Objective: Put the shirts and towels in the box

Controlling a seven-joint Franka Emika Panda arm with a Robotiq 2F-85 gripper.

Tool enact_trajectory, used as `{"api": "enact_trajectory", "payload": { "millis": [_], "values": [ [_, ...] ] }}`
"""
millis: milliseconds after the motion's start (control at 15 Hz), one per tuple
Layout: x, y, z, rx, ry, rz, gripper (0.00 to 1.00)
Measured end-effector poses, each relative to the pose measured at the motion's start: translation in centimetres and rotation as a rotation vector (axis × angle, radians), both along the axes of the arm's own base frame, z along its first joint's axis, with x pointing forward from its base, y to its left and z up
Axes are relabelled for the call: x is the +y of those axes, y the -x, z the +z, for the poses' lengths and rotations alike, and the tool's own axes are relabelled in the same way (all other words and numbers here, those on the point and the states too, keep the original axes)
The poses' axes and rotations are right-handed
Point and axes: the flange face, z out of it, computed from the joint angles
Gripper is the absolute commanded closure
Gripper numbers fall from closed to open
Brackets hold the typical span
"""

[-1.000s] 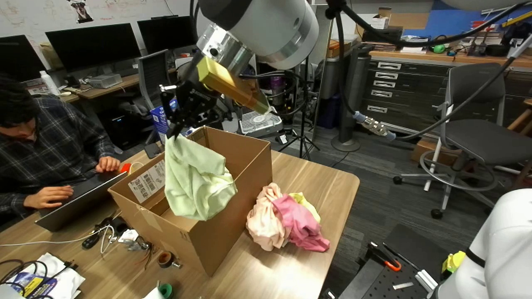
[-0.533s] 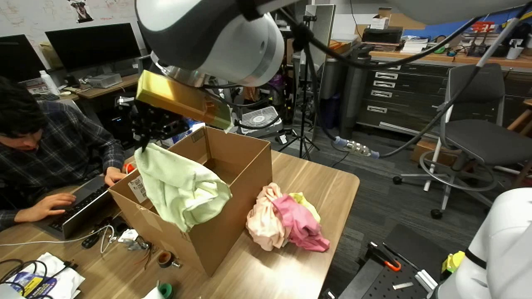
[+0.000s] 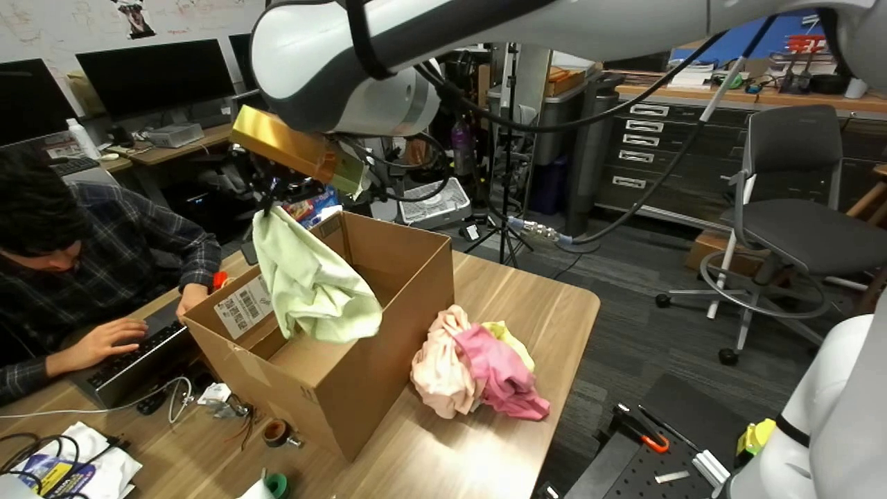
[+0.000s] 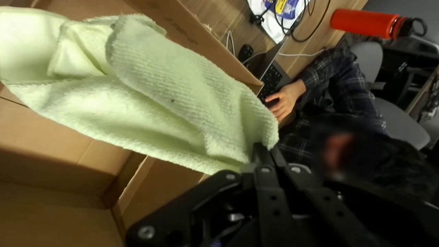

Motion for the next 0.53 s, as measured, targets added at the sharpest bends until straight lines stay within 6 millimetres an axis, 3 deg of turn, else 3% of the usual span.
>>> {"api": "enact_trajectory", "payload": {
  "millis": [200,533],
  "values": [
    [-2.0,-1.6,0.1,0.0,0.002,-0.033,0.51],
    [-2.5,-1.0,-1.0,0.12,0.053,0.035,0.13]
  ]
}}
